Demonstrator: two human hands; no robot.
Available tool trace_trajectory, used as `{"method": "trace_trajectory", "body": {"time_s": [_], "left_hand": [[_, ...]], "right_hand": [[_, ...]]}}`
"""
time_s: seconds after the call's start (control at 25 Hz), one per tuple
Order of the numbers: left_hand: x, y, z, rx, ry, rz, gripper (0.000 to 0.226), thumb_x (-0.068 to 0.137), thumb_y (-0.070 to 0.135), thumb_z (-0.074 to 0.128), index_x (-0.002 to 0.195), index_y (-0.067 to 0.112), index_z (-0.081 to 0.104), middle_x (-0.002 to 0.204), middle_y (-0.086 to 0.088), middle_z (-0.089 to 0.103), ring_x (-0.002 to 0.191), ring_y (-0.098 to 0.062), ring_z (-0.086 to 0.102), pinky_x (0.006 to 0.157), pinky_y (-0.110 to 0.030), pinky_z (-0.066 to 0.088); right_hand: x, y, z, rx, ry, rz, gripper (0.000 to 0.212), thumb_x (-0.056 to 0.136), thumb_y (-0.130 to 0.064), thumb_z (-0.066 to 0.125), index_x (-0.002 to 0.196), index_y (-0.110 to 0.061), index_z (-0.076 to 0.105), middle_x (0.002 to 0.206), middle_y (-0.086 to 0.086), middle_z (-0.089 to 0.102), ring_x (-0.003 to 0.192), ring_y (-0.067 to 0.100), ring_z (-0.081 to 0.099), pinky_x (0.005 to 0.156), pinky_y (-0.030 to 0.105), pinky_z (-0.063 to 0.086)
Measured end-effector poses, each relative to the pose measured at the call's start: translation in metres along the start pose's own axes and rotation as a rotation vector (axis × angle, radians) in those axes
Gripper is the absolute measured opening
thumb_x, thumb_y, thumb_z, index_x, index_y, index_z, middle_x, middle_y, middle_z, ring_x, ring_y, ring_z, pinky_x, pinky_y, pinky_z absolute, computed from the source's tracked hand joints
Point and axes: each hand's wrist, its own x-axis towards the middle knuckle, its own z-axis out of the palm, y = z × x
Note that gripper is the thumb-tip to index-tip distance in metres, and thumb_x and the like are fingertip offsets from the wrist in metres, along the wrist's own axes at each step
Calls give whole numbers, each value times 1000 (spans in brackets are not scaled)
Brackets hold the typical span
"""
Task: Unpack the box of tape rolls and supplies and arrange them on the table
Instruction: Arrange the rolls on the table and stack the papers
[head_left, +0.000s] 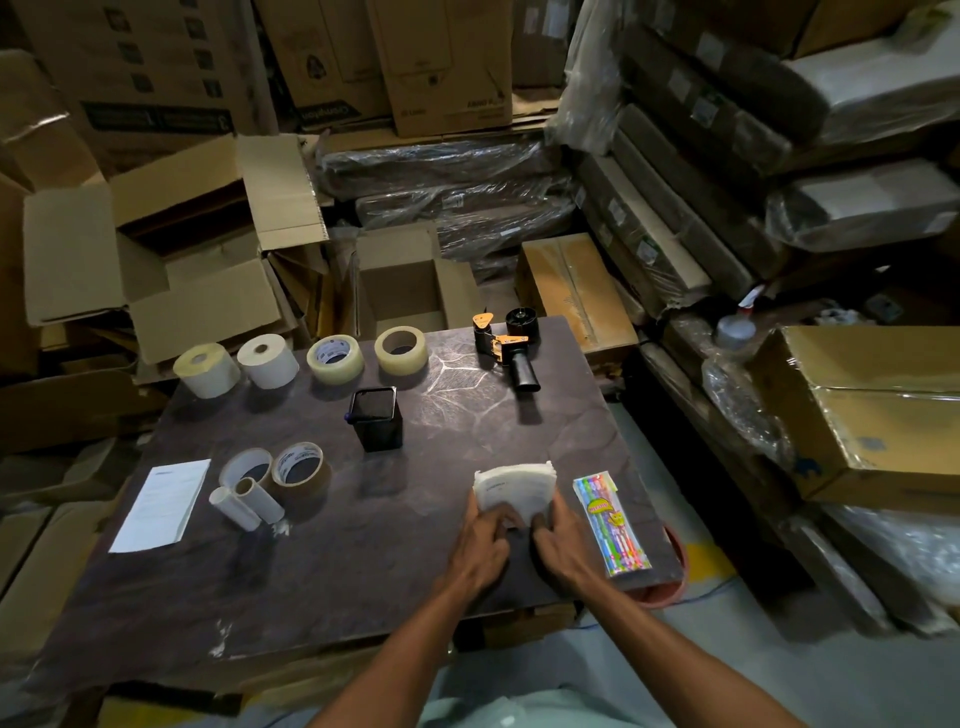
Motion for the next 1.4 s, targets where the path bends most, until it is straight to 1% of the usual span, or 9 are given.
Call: {"method": "trace_trajectory", "body": {"time_s": [0.12, 0.2, 0.28, 0.44, 0.6, 0.72, 1.0, 1.28, 1.4], "left_hand": [[3, 16, -10, -88, 22, -37, 32, 76, 7, 45, 85, 30, 64, 126, 5, 47, 117, -12, 51, 97, -25, 47], [7, 18, -15, -138, 77, -55, 35, 83, 0, 47, 86, 31, 65, 123, 5, 47, 118, -12, 50, 91, -15, 43], [9, 16, -19, -191, 166, -68, 38, 84, -1, 54, 90, 35, 66, 119, 4, 51, 115, -12, 53, 91, -17, 44], [2, 7, -30, -241, 266, -83, 32, 84, 6, 68, 109, 27, 68, 114, 3, 58, 108, -12, 59, 91, -28, 54], [-9, -11, -40, -363, 340, -170, 36, 81, 9, 77, 113, 23, 71, 118, 7, 64, 106, -6, 63, 88, -34, 59], [-23, -18, -54, -458, 425, -256, 34, 81, 3, 76, 112, 16, 72, 117, 1, 69, 98, -8, 67, 79, -28, 61], [-64, -39, -86, -507, 580, -406, 31, 82, 6, 76, 108, 22, 74, 113, -3, 73, 96, -16, 71, 72, -24, 58], [-107, -83, -140, -401, 635, -451, 38, 96, 0, 48, 110, 24, 75, 117, 5, 69, 99, -8, 65, 83, -26, 57], [-126, -113, -177, -396, 591, -440, 36, 99, 1, 47, 113, 21, 73, 120, 5, 66, 104, -10, 64, 77, -15, 55]], "right_hand": [[5, 0, -4, 19, -42, -35, 49, 89, -20, 51, 136, -29, 40, 120, -5, 59, 109, 15, 60, 94, 32, 50], [7, -1, -5, 47, -39, -66, 54, 88, -28, 49, 141, -32, 34, 126, -6, 58, 113, 8, 60, 92, 27, 51], [6, -5, -7, 70, -32, -125, 62, 90, -27, 51, 147, -33, 28, 132, -10, 56, 115, 7, 59, 91, 26, 51], [8, -10, -6, 60, -62, -223, 56, 94, -27, 54, 147, -32, 37, 145, -14, 48, 128, 10, 52, 101, 34, 49], [12, -6, 7, 10, -141, -176, 33, 91, -25, 57, 121, -39, 62, 125, -19, 58, 115, 2, 56, 98, 32, 50], [23, -8, 23, 91, -321, -21, 35, 80, -29, 63, 111, -43, 68, 126, -7, 63, 106, 10, 65, 88, 38, 58], [16, -30, 69, 151, -575, -12, 41, 86, -7, 62, 121, -29, 65, 136, 1, 56, 113, 13, 62, 87, 25, 58], [-21, -74, 131, 148, -658, -33, 48, 87, -3, 63, 132, -19, 59, 139, 0, 52, 122, 20, 57, 93, 30, 56], [-42, -94, 174, 158, -636, -18, 49, 85, 0, 64, 129, -20, 61, 141, 5, 54, 121, 20, 59, 95, 36, 56]]}}
